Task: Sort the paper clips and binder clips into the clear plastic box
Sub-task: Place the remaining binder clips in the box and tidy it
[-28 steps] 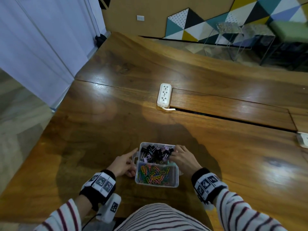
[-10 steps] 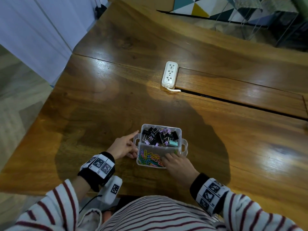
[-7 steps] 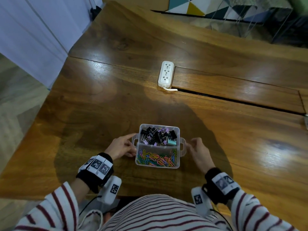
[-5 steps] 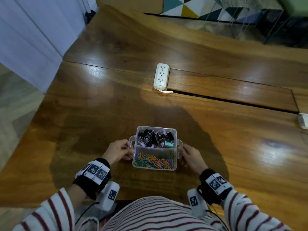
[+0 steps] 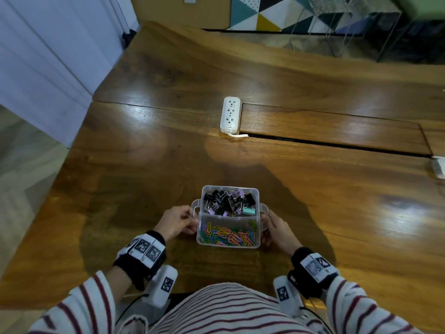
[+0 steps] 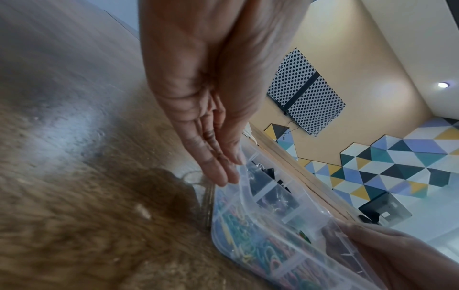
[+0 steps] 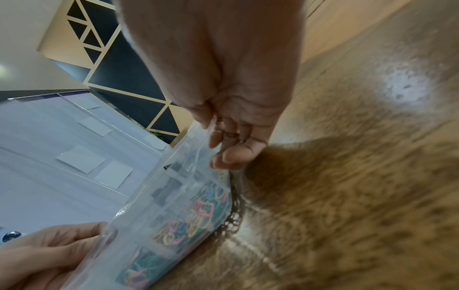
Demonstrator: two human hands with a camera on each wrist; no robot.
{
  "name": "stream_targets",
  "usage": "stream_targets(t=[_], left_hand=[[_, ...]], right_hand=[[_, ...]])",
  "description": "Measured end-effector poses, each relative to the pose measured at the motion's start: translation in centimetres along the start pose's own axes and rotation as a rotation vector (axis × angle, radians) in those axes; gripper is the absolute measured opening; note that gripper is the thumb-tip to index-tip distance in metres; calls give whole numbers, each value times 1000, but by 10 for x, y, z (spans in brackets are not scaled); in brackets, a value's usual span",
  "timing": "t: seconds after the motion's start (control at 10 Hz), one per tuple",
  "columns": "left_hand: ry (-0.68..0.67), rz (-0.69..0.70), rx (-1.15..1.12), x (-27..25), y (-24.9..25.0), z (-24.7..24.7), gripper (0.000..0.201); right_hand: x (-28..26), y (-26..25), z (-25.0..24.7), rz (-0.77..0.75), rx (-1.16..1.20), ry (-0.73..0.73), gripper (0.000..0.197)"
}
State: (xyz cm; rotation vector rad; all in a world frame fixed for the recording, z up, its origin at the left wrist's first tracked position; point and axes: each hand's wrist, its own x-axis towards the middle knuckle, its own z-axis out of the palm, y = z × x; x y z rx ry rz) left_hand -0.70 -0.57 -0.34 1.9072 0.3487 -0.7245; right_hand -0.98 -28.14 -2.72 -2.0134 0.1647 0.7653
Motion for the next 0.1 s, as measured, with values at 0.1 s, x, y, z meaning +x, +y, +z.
stream_targets(t=[0.1], left_hand=[[-53,-48,44,-5,-2,-1,10]], right_hand=[[-4,2,-5,20,53,-13,29]])
